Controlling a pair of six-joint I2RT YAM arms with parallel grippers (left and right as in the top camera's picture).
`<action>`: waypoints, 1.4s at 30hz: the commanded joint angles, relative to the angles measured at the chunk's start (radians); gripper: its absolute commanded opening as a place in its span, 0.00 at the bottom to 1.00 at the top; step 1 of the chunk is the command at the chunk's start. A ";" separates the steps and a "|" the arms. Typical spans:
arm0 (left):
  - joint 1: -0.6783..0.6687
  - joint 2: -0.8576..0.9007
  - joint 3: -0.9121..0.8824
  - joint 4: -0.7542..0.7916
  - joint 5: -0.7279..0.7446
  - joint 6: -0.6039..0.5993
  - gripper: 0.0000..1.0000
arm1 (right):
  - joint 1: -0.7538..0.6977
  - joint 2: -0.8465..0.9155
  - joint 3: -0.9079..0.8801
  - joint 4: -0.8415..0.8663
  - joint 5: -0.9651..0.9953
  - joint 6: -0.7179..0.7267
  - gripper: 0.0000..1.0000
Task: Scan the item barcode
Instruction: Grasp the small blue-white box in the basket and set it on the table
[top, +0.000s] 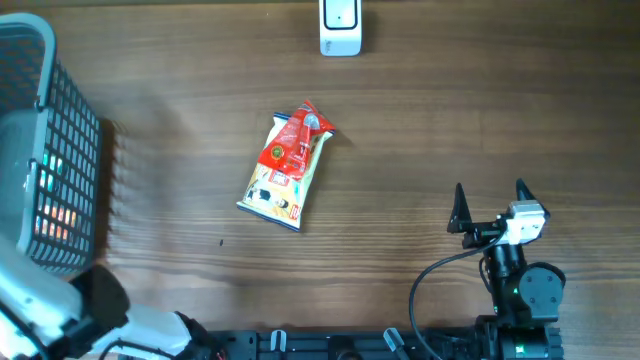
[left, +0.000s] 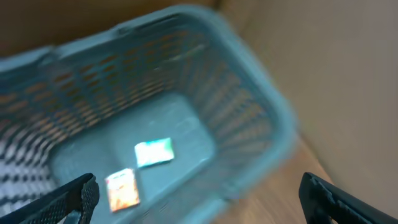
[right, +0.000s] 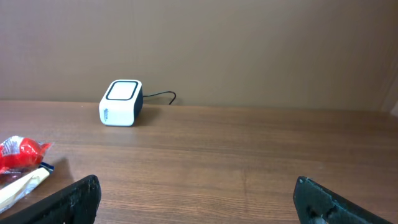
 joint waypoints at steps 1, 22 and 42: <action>0.137 0.111 -0.093 -0.004 0.146 0.011 1.00 | -0.005 -0.006 -0.001 0.003 0.006 -0.010 1.00; 0.111 0.313 -0.822 0.456 0.149 0.505 0.89 | -0.005 -0.006 -0.001 0.002 0.006 -0.010 1.00; 0.045 0.315 -0.953 0.738 0.054 0.730 0.31 | -0.005 -0.006 -0.001 0.002 0.006 -0.010 1.00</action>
